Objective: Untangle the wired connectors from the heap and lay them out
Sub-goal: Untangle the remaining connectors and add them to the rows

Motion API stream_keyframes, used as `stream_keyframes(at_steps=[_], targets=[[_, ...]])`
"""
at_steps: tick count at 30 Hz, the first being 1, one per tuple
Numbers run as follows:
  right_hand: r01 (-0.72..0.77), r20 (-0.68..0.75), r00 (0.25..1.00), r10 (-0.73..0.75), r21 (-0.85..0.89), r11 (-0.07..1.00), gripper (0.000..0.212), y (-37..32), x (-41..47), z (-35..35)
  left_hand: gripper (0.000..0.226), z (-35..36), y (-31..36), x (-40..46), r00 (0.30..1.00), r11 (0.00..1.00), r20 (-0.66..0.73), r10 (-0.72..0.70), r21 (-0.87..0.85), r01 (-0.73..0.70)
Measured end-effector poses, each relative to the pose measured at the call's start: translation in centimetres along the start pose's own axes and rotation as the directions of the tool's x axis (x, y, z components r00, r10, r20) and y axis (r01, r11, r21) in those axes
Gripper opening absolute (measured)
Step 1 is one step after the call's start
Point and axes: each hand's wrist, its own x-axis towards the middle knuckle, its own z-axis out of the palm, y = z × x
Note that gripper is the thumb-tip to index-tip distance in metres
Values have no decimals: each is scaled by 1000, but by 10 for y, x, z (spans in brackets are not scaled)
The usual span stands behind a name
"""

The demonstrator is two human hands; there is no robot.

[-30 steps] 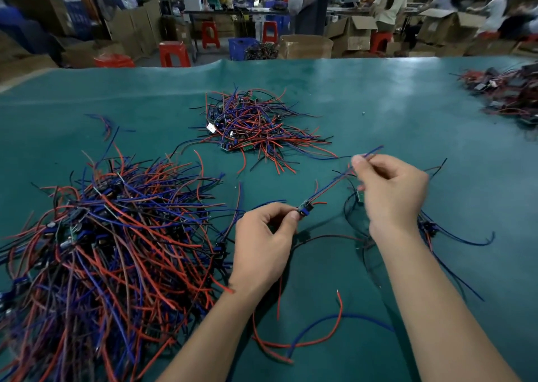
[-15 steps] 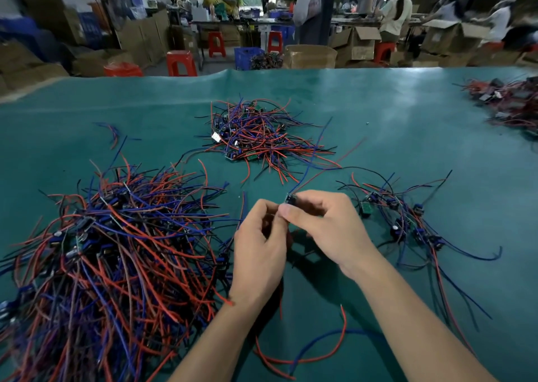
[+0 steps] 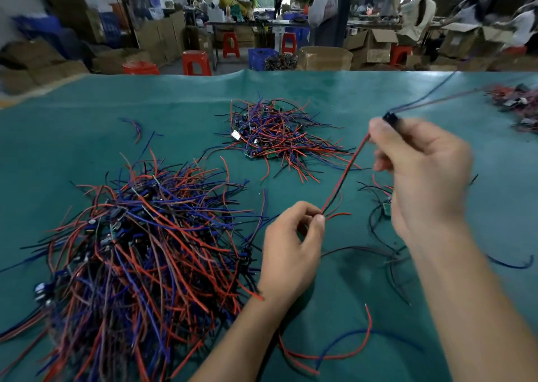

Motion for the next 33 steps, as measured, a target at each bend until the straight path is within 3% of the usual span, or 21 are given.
stream_keyframes(at_steps=[3,5,8,9,10,11,15,18,20,23,28,33], targets=[[19,208,978,-19,2,1000,15,-33,6,45,17,0,0,0,998,999,-31,-47,-12,46],[61,454,891,-26,-62,996,20,-46,7,83,17,-1,0,1,998,999,-34,-49,7,49],[179,807,579,120,-270,946,43,-52,6,130,9,-1,2,1,998,998,-25,-57,31,58],[193,846,486,221,-351,916,51,-48,9,140,6,-1,2,1,997,997,-28,-68,19,68],[187,841,440,314,-428,884,52,-39,15,146,4,-1,2,1,996,996,-30,-84,5,84],[180,809,449,379,-498,849,48,-26,24,150,2,-1,2,1,995,995,-32,-96,-7,95],[307,613,666,425,-744,593,12,43,63,144,10,0,0,1,995,995,-39,-94,19,95],[414,547,633,548,-837,358,35,89,69,128,12,0,1,1,996,997,-43,-82,13,82],[470,532,630,566,-841,268,49,114,64,119,14,0,2,1,996,997,-46,-79,17,80],[416,499,693,521,-866,277,52,134,59,112,16,-1,2,1,996,996,-38,-80,33,82],[387,489,727,482,-872,302,6,130,57,111,19,-2,4,0,995,994,-36,-94,43,95],[282,406,781,474,-907,313,17,111,61,101,20,-2,2,1,993,994,-64,-102,19,104]])
